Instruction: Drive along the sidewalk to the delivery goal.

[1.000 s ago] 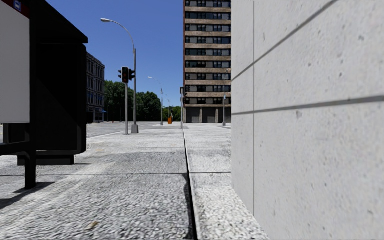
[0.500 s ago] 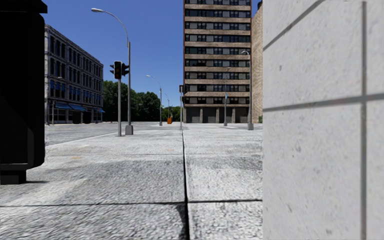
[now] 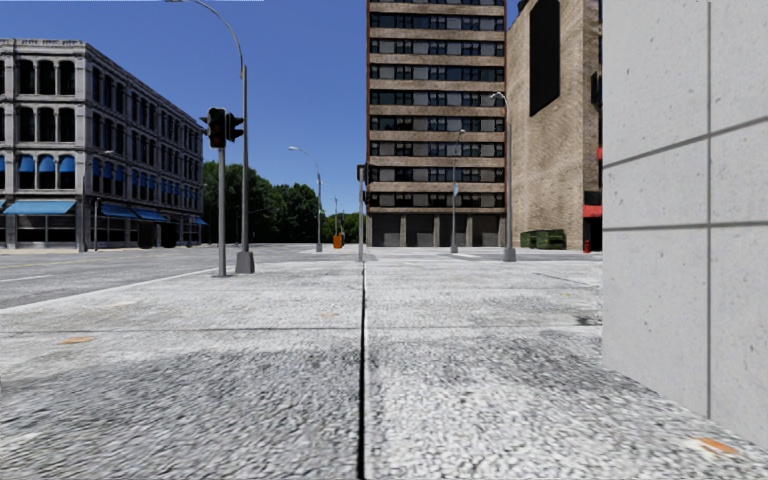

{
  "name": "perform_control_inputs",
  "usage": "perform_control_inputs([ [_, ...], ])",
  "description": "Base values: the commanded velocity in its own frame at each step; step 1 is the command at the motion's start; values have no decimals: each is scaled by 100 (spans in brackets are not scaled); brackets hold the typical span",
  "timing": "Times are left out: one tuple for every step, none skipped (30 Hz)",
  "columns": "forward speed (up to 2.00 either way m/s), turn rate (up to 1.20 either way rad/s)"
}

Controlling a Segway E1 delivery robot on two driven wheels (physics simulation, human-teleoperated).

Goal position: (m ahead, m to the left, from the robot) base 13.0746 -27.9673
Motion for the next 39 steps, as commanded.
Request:
perform_control_inputs([
  [200,0],
  [200,0],
  [200,0],
  [200,0],
  [200,0],
  [200,0],
  [200,0],
  [200,0],
  [200,0],
  [200,0],
  [200,-9],
  [200,-26],
  [200,-37],
  [200,-37],
  [200,-42],
  [200,-44],
  [200,-50],
  [200,-58],
  [200,-58],
  [200,-61],
  [200,-62],
  [200,-62],
  [200,-62],
  [200,-62],
  [200,-62],
  [200,-62],
  [200,-62],
  [200,-62],
  [200,-62],
  [200,-62],
  [200,-62],
  [200,-62],
  [200,-62],
  [200,-62],
  [200,-62],
  [200,-62],
  [200,-62],
  [200,-62],
  [200,-62],
])
